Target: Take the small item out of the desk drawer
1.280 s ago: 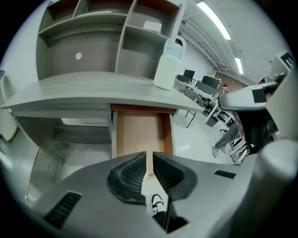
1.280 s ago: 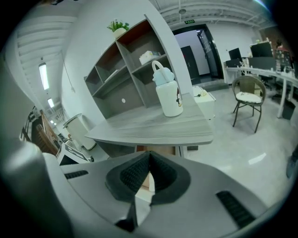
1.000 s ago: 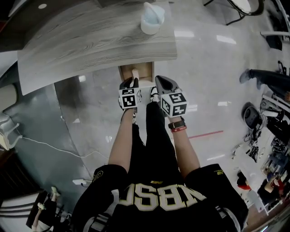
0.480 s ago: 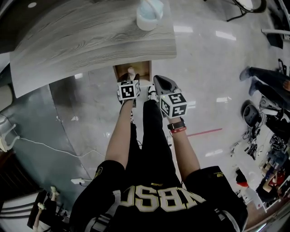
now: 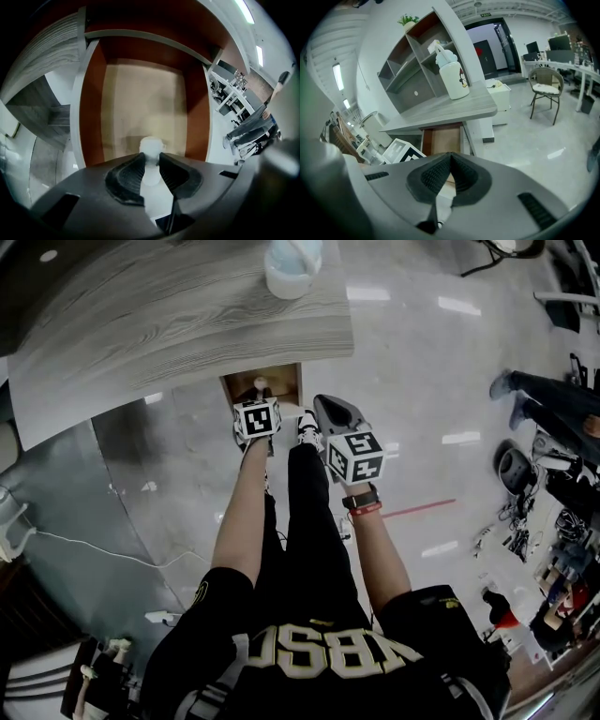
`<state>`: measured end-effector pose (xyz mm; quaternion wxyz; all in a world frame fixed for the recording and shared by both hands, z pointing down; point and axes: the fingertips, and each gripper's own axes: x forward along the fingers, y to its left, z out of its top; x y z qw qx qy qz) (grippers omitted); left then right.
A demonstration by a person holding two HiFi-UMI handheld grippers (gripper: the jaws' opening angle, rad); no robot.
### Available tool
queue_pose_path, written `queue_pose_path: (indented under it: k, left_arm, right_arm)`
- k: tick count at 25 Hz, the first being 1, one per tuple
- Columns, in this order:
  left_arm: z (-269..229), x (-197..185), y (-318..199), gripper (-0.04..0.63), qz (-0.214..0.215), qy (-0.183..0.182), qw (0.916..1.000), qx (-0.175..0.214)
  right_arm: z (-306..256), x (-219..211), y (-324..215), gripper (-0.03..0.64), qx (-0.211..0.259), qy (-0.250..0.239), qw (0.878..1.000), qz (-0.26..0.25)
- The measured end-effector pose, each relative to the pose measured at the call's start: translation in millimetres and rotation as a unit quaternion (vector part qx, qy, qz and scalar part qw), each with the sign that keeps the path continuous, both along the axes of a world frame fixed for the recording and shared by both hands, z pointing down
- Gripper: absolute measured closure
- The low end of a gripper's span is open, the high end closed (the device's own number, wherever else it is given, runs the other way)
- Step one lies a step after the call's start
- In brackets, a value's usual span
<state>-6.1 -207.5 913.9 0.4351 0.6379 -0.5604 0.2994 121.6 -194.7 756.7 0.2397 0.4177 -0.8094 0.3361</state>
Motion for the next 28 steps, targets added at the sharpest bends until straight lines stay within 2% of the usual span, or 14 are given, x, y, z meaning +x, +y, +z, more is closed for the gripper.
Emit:
queue_pose_path:
  k: [8, 16, 28]
  left_arm:
    - [-18, 5, 6, 0.503, 0.003, 0.020, 0.9998, 0.004]
    - [-67, 9, 25, 0.503, 0.017, 0.039, 0.9988, 0.026]
    - [-173, -13, 53, 0.503, 0.043, 0.030, 0.9938, 0.099]
  right_arm:
    - [-13, 4, 6, 0.611, 0.011, -0.003, 1.000, 0.013]
    - [-35, 11, 18, 0.611, 0.025, 0.010, 0.999, 0.031]
    - [-95, -1, 39, 0.611, 0.066, 0.025, 0.997, 0.039]
